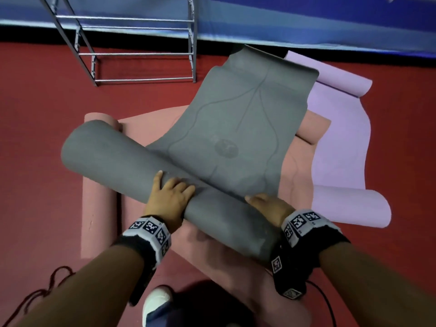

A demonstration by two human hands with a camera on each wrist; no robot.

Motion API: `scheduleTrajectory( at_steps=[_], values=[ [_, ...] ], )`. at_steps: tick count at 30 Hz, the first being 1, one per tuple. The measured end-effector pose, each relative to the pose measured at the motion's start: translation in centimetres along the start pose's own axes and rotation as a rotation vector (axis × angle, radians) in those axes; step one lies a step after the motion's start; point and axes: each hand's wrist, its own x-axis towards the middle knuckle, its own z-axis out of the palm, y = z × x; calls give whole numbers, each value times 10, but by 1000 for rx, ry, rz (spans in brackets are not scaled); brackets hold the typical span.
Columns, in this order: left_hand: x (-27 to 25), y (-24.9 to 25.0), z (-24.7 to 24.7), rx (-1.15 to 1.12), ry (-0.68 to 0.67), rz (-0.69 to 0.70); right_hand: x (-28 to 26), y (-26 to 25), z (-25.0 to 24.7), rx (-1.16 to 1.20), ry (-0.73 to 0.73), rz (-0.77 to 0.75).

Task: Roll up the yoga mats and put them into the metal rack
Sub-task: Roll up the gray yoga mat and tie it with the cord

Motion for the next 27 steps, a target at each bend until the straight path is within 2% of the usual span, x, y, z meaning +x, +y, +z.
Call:
scheduleTrajectory(
  at_steps=[2, 7, 8, 12, 15, 20, 27],
  values=[
    [-13, 5, 20, 12, 131, -1, 8, 27, 14, -68, 17, 125],
    [-29, 19, 85, -22, 186, -28, 39, 98, 70, -37, -3, 317],
    [-28, 19, 100, -24, 166, -45, 47, 104, 81, 7, 5, 334],
    [-33, 16, 149, -15, -66, -141, 72, 107, 122, 83, 125, 373],
    [-36, 10, 170, -12, -59, -167, 82, 109, 144, -10, 167, 261],
    [-43, 5, 191, -22, -110, -200, 100, 98, 165, 293, 349, 358],
    [-61, 4, 214, -158, -247, -271, 89, 105, 181, 384, 402, 330]
  ],
)
